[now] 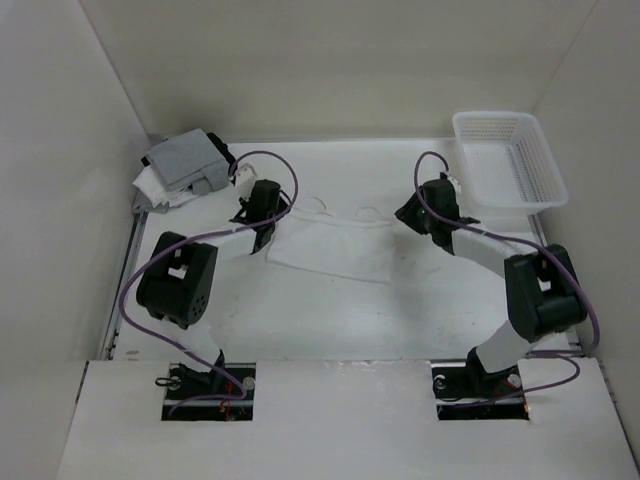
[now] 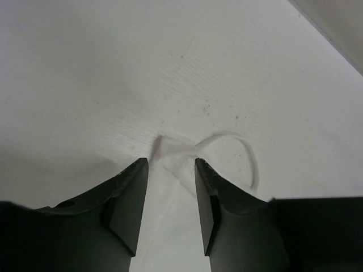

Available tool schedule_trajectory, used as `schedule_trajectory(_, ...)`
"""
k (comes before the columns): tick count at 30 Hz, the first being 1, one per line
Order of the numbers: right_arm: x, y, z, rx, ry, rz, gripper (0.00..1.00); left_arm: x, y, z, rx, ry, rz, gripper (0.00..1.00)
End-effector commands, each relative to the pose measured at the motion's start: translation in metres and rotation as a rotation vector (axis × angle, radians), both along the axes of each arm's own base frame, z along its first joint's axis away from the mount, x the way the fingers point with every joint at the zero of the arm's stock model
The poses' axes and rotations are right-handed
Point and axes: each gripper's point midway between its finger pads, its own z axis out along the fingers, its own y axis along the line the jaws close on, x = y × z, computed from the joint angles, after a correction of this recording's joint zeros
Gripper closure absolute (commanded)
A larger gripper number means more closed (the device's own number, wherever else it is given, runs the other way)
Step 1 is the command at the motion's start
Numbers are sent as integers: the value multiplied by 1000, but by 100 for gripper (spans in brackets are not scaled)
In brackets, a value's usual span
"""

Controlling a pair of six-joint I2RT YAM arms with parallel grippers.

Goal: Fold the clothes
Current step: Fold the tank top

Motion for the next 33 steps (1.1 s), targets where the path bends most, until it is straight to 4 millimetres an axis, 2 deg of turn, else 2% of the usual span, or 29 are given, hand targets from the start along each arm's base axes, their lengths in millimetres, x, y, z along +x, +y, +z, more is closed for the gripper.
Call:
schedule_trajectory(1, -18, 0, 35, -7, -143, -14, 57, -31, 11, 28, -19, -73, -12, 63)
schedule_trajectory(2, -32, 3, 29, -3, -137, 0, 57, -43, 12, 22, -16, -58, -19, 63)
schedule_trajectory(4, -60, 13, 15, 9, -112, 46, 76, -78, 20, 2, -19, -8, -37, 63)
schedule_trajectory(5, -75, 18, 6, 14, -92, 72, 91, -89, 23, -5, -21, 9, -41, 63)
schedule_trajectory(7, -97, 25, -7, 19, -61, 108, 99, -115, 32, -19, -41, 48, -42, 63)
schedule_trajectory(9, -118, 29, -16, 24, -38, 126, 95, -131, 37, -25, -63, 69, -42, 61)
schedule_trajectory(12, -137, 34, -26, 22, -17, 157, 67, -142, 29, -30, -108, 91, -90, 57)
schedule_trajectory(14, -145, 35, -34, 25, 2, 163, 60, -144, 22, -35, -129, 112, -128, 57)
schedule_trajectory(18, -151, 35, -45, 39, 29, 157, 57, -148, 19, -49, -131, 151, -139, 58)
schedule_trajectory(22, -152, 46, -54, 74, 62, 190, 58, -146, 21, -54, -134, 156, -133, 60)
schedule_trajectory(26, -152, 53, -55, 114, 77, 196, 63, -146, 23, -56, -133, 163, -126, 63)
schedule_trajectory(33, -159, 49, -57, 109, 96, 186, 61, -142, 26, -58, -136, 166, -111, 74)
